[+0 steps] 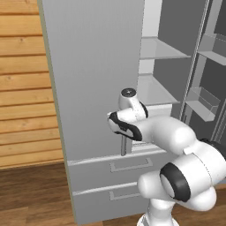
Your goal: Take the strawberry from the fridge and place it on top of the pancake, located on the dining counter.
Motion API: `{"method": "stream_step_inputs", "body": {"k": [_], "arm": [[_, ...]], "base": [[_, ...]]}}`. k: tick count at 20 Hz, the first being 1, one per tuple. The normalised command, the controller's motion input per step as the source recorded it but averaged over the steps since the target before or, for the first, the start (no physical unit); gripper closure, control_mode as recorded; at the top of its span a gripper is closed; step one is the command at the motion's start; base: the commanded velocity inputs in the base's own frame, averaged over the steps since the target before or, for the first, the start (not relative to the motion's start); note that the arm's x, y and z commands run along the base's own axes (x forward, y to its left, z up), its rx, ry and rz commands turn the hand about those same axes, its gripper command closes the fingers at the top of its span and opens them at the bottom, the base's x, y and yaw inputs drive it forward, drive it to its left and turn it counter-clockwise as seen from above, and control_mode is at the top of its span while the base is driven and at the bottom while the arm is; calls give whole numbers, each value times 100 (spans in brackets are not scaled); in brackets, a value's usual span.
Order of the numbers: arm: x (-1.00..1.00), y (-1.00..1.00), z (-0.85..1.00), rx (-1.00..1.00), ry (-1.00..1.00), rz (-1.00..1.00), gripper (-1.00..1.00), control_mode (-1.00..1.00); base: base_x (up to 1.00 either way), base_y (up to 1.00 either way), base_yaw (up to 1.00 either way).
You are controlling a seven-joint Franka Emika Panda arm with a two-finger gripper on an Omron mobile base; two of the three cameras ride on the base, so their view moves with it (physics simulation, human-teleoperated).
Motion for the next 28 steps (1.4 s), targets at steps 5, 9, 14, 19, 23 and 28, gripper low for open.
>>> {"method": "stream_step_inputs", "body": {"k": [5, 9, 14, 19, 23, 28], "arm": [[19, 0, -18, 0, 0, 0, -100, -100], [0, 0, -24, 0, 0, 0, -100, -100], [0, 0, -7, 0, 0, 0, -100, -100], [0, 0, -3, 0, 0, 0, 100, -100], [-8, 0, 0, 0, 0, 0, 100, -100], [-38, 15, 0, 0, 0, -3, 100, -100]], "base": [[0, 0, 0], [0, 0, 0], [0, 0, 0], [0, 0, 0], [0, 0, 0], [0, 0, 0]]}}
